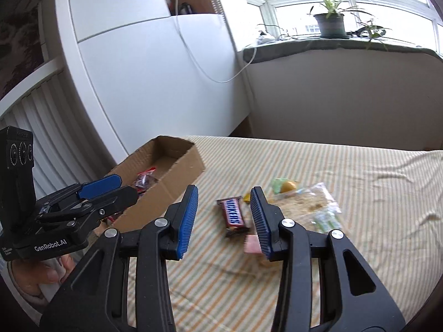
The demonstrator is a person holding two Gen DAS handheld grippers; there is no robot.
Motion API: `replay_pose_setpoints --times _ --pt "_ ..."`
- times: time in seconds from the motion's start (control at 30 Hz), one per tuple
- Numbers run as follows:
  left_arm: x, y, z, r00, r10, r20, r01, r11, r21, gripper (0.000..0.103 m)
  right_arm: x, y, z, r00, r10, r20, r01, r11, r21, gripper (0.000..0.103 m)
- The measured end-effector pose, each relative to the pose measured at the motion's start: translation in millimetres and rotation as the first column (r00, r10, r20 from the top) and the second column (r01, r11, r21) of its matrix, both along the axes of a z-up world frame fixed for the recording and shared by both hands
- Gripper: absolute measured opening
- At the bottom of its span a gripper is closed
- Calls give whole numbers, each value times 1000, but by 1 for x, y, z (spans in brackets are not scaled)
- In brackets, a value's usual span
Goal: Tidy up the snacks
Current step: 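Move both tools back over the bread bag and pink packet, then grasp the pink packet with the left gripper while the right grips the yellow ball candy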
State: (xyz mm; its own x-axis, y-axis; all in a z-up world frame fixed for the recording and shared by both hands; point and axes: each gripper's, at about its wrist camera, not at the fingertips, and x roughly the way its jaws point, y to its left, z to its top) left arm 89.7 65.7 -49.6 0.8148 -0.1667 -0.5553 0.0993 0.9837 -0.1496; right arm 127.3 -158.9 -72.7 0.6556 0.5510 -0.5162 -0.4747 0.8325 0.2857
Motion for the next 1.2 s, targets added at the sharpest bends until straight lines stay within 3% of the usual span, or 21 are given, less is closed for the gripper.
replay_pose_setpoints --times 0.13,0.33,0.6,0.73,0.8,0.87,0.97,1.2 --pt "9 -48 1 997 -81 -10 81 996 19 62 -1 -52 -3 996 -89 -9 89 996 4 41" --pt "13 -87 1 989 -148 -24 149 988 44 62 -2 -83 -7 991 -132 -15 132 991 12 41" --pt "14 -105 -1 986 -165 -35 167 985 54 62 1 -86 -13 992 -126 -24 127 992 3 41" --pt "20 -108 -7 983 -177 -49 179 983 44 62 10 -78 -22 991 -125 -38 123 991 -48 41" --pt "27 -111 -14 980 -186 -66 188 982 35 63 18 -72 -31 991 -127 -51 121 988 -100 43" --pt "33 -115 -25 978 -190 -86 192 981 27 68 26 -65 -41 990 -124 -71 112 981 -156 57" --pt "42 -122 -46 969 -203 -142 205 979 -1 68 35 -57 -54 990 -109 -93 87 972 -217 58" --pt "48 -126 -70 958 -207 -200 202 978 -46 68 49 -52 -58 993 -70 -100 44 969 -243 58"
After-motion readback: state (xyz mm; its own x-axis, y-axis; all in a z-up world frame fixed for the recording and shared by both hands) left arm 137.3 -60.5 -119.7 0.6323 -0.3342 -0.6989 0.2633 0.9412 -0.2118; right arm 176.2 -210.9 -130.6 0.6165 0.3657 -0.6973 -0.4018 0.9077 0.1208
